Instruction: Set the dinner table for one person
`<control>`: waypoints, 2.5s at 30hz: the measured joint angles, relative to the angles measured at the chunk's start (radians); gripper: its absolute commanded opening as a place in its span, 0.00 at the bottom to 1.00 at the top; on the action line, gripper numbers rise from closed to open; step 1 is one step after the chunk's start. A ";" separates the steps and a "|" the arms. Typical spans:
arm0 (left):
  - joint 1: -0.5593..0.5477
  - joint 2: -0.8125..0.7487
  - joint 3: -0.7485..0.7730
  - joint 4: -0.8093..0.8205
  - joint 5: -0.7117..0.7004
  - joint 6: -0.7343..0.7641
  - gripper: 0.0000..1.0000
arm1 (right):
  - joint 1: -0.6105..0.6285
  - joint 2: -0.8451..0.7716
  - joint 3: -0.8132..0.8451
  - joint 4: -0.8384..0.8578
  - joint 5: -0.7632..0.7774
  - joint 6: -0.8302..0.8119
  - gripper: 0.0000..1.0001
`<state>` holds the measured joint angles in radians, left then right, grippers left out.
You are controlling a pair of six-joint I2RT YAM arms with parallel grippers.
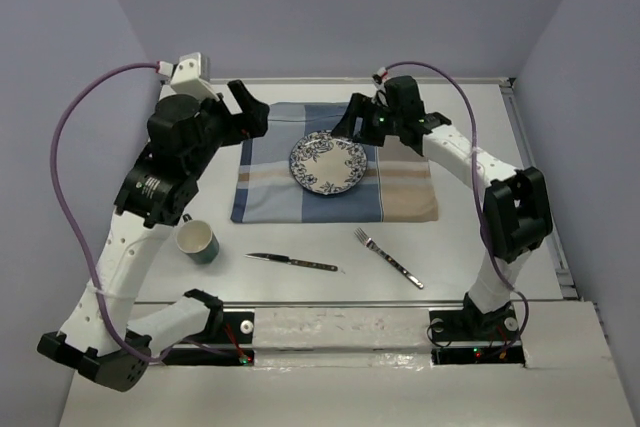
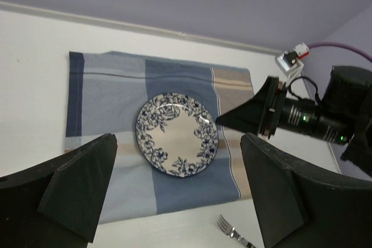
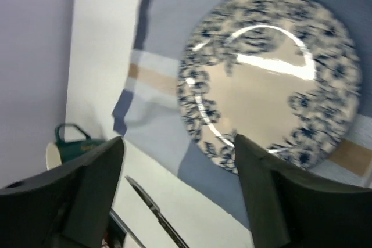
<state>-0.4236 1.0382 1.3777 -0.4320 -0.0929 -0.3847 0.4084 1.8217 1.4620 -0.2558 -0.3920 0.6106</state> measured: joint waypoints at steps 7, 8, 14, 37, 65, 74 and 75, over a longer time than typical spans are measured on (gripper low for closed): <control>0.000 -0.027 0.151 -0.119 -0.125 -0.003 0.99 | 0.275 -0.075 -0.002 -0.013 -0.012 -0.131 0.48; 0.000 -0.039 0.151 -0.139 -0.135 -0.008 0.99 | 0.295 -0.093 -0.033 -0.017 -0.008 -0.137 0.49; 0.001 -0.151 0.030 -0.228 -0.151 -0.046 0.99 | 0.325 -0.327 -0.391 -0.123 0.038 -0.187 0.59; 0.006 -0.336 -0.125 -0.221 -0.044 -0.092 0.99 | 0.442 -0.436 -0.626 -0.526 0.465 0.055 0.69; 0.006 -0.354 -0.193 -0.119 0.035 -0.120 0.99 | 0.529 -0.473 -0.428 -0.525 0.475 0.027 0.00; 0.006 -0.256 0.003 -0.169 0.005 -0.102 0.99 | 0.529 0.137 0.538 -0.484 0.546 -0.031 0.00; 0.006 -0.254 0.023 -0.173 0.004 -0.101 0.99 | 0.529 0.204 0.603 -0.490 0.554 -0.031 0.00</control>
<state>-0.4179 0.7845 1.4006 -0.6052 -0.0891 -0.4862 0.9375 2.0254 2.0647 -0.7456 0.1616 0.5793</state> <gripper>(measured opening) 0.989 0.112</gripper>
